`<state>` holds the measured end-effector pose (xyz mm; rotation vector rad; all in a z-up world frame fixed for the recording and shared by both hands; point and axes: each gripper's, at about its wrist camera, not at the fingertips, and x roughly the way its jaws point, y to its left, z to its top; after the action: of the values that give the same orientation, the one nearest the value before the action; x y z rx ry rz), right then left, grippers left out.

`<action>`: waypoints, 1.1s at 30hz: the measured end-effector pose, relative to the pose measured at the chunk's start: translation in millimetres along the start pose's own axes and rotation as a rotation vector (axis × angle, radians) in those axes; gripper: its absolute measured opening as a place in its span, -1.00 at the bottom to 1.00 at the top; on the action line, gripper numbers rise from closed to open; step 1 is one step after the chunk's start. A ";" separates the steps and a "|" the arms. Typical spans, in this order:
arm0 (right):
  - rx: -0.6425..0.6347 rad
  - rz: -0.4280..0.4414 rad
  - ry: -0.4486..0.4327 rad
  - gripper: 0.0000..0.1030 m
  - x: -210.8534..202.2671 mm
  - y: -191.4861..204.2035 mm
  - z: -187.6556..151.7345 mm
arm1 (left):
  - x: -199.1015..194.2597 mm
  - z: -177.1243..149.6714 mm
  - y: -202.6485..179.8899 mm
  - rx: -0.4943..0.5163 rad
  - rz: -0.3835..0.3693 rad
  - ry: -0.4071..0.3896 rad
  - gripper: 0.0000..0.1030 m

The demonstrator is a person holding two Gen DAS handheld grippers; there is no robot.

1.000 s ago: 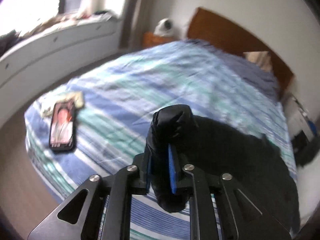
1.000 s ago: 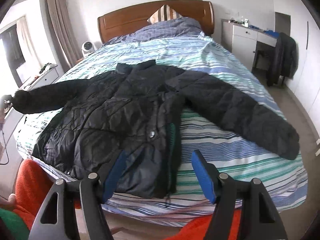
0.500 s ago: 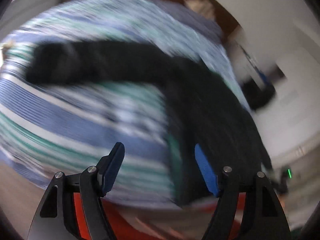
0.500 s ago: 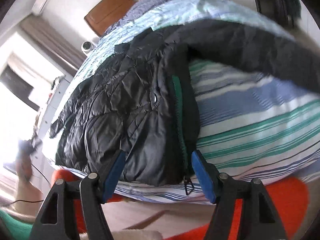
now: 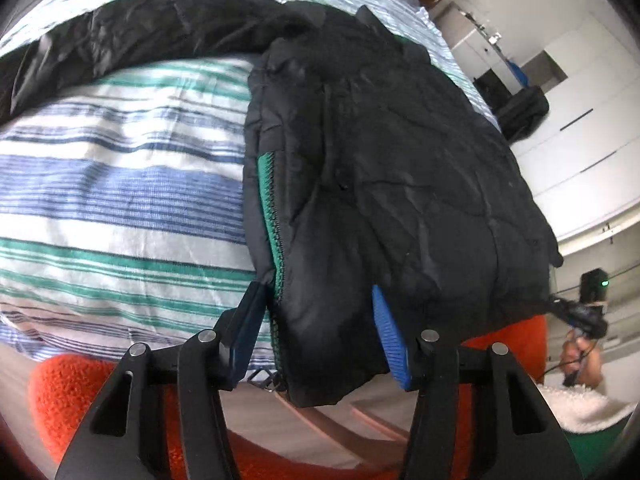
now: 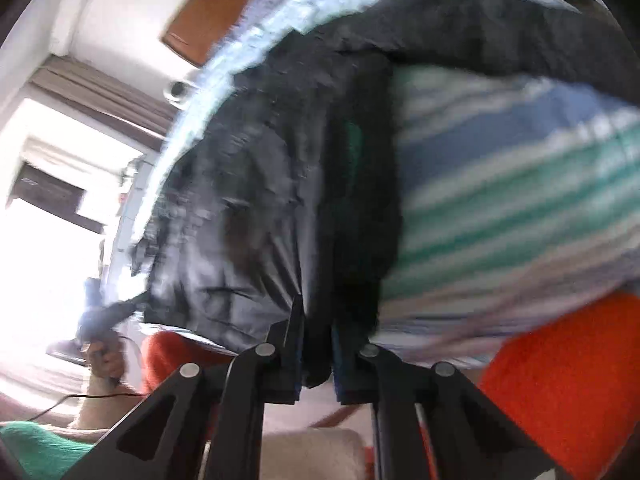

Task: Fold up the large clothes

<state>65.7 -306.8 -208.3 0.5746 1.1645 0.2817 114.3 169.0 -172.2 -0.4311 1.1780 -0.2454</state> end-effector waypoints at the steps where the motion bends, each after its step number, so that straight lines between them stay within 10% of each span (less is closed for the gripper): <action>1: 0.006 -0.005 -0.001 -0.80 4.5 -1.7 1.4 | 3.9 0.6 2.2 -0.001 0.008 0.005 0.10; 5: -0.128 -0.112 -0.015 -0.69 14.8 22.3 5.6 | 18.4 -0.7 5.6 0.010 0.020 -0.003 0.19; 9: -0.192 -0.177 -0.039 -0.08 4.3 35.0 4.0 | 27.2 -5.3 1.6 0.037 0.069 -0.024 0.01; 19: -0.233 -0.290 -0.239 -0.06 -65.0 53.6 2.7 | -0.4 -21.0 -0.1 0.030 0.068 -0.076 -0.35; 21: -0.258 -0.319 -0.271 -0.06 -72.6 61.9 3.0 | -18.9 -25.2 -5.3 0.022 0.112 -0.118 -0.07; 24: -0.311 -0.365 -0.331 0.12 -85.8 75.6 6.2 | -55.7 -30.3 -18.4 0.007 0.196 -0.246 0.85; 29: -0.325 -0.358 -0.386 0.23 -99.7 88.8 14.4 | -124.1 -34.2 -38.3 -0.017 0.196 -0.553 0.96; 33: -0.288 -0.301 -0.392 0.23 -100.2 86.4 14.1 | -141.1 -25.5 -50.8 -0.019 0.225 -0.639 0.96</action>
<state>47.5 -289.1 -77.8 0.1835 0.7965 0.0690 40.4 175.8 -39.4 -0.3520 0.5922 0.0995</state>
